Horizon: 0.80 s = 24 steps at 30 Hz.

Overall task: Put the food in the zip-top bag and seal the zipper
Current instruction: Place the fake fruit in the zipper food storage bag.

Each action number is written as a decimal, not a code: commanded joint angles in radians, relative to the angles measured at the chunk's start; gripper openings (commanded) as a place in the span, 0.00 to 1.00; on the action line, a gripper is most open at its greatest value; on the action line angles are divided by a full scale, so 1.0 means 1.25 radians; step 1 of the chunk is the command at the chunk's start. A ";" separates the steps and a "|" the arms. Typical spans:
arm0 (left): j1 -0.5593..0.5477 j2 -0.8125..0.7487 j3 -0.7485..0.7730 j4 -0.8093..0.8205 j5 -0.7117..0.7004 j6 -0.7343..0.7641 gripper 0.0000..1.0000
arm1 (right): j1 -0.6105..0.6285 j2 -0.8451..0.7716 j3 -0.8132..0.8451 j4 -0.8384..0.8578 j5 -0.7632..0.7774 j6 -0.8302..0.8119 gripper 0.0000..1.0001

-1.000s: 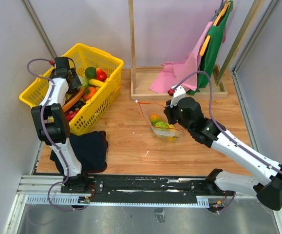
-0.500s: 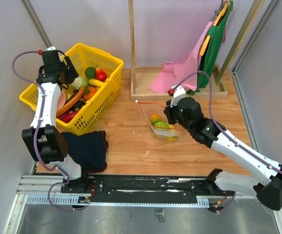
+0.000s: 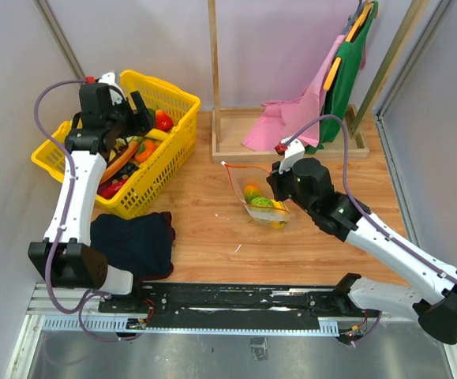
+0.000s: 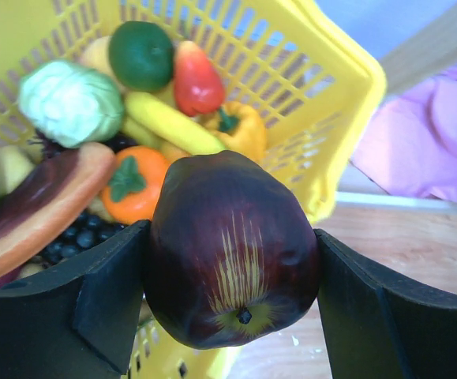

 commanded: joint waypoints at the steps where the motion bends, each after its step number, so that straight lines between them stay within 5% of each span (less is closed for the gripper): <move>1: -0.055 -0.065 -0.023 0.004 0.065 0.002 0.30 | -0.017 -0.026 -0.008 0.020 0.007 0.009 0.01; 24: -0.538 -0.212 -0.216 0.269 0.093 -0.042 0.31 | -0.018 -0.044 -0.020 0.025 0.009 0.033 0.01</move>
